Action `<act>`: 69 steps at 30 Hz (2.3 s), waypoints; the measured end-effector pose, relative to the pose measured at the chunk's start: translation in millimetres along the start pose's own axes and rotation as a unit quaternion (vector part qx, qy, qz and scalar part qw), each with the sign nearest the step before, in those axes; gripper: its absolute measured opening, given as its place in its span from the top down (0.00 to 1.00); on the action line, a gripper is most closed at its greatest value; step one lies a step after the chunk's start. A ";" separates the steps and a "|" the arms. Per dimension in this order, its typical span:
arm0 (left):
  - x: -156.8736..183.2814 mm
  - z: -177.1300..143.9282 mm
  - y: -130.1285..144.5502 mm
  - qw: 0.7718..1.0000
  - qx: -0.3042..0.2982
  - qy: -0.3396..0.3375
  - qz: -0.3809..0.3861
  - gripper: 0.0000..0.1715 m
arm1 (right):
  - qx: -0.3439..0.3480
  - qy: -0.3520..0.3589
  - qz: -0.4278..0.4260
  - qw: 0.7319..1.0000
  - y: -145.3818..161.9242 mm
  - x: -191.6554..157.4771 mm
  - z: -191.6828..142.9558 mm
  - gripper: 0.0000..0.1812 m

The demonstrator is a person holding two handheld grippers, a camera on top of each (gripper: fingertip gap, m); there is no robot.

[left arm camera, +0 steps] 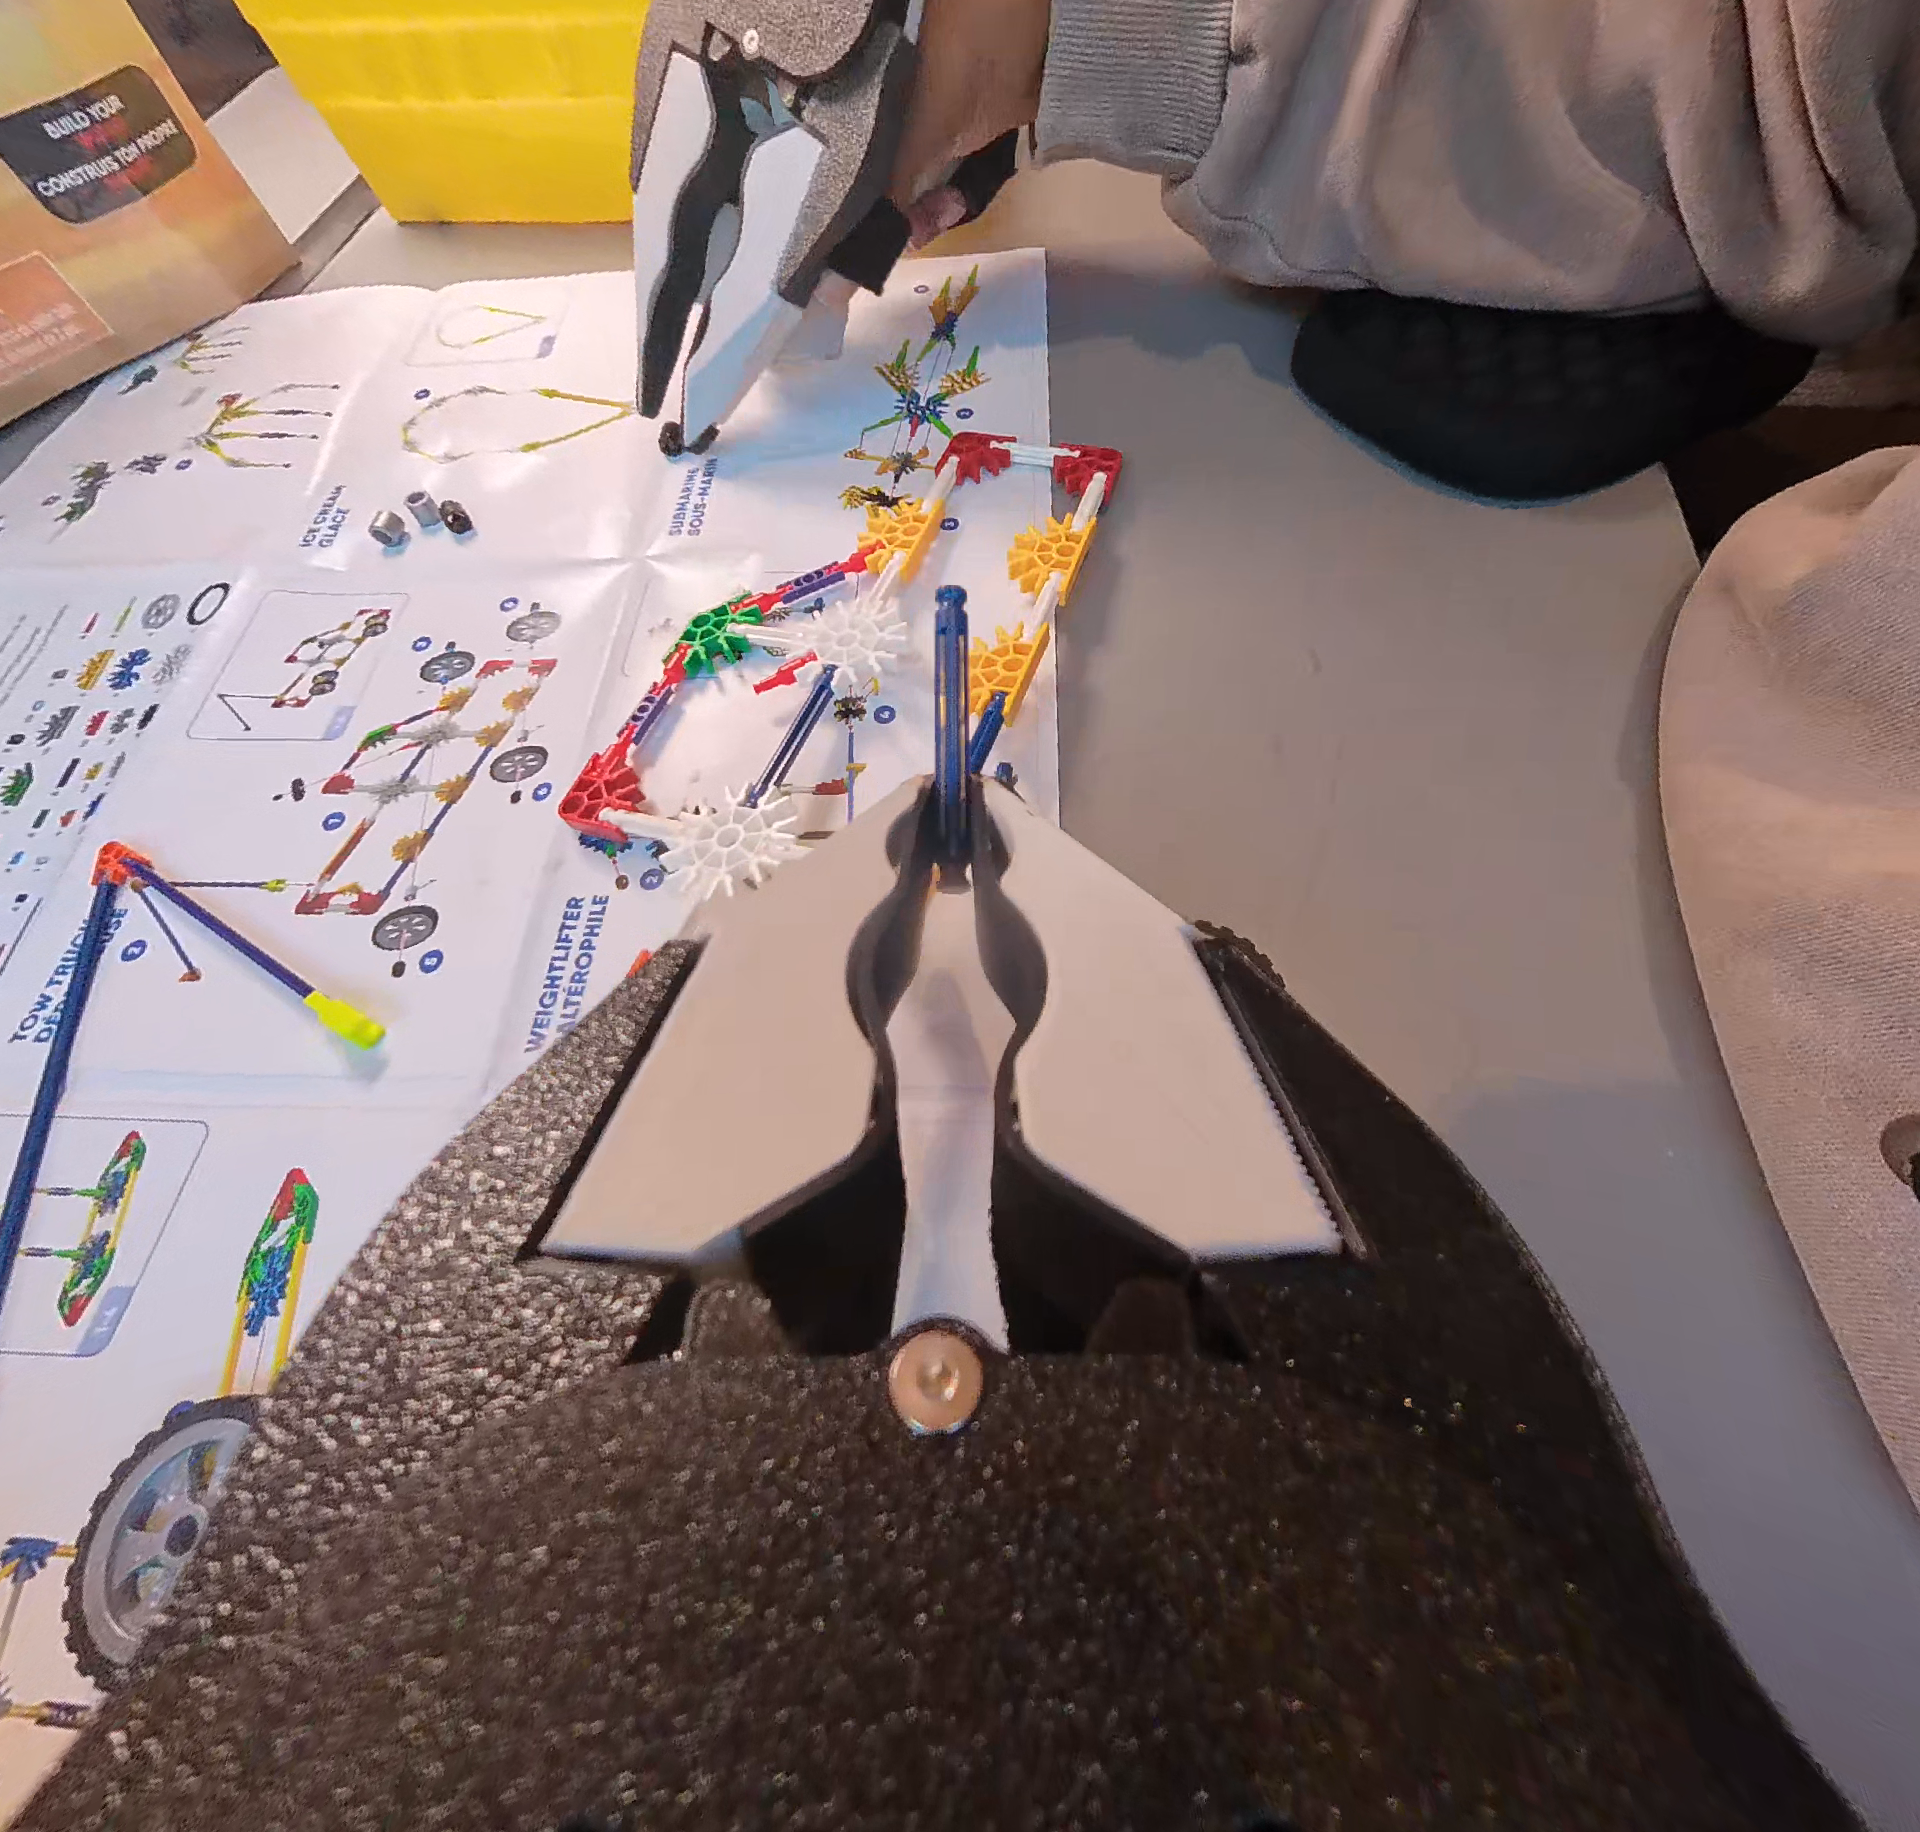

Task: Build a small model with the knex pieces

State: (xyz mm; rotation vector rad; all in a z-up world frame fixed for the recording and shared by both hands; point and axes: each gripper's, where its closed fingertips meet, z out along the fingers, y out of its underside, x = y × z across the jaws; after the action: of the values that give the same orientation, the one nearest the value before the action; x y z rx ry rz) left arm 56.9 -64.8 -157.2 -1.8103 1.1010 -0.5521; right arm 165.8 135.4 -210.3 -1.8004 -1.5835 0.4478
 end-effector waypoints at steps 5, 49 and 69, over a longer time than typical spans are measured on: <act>3.1 2.7 6.5 1.000 -0.016 0.008 0.004 0.98 | -0.040 -0.016 0.043 0.998 6.6 0.5 5.8 0.96; 5.0 3.7 7.4 1.000 -0.013 0.014 0.005 0.98 | -0.026 -0.099 0.021 0.995 -10.8 -50.6 -6.8 0.96; 6.3 3.9 8.0 1.000 -0.012 0.016 0.012 0.98 | -0.052 -0.048 0.070 0.995 7.8 -21.0 -9.4 0.92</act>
State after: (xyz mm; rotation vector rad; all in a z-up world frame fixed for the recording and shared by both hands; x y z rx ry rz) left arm 59.4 -69.8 -166.5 -1.8128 1.1535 -0.5577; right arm 173.6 112.5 -212.9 -2.0042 -1.5762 0.5321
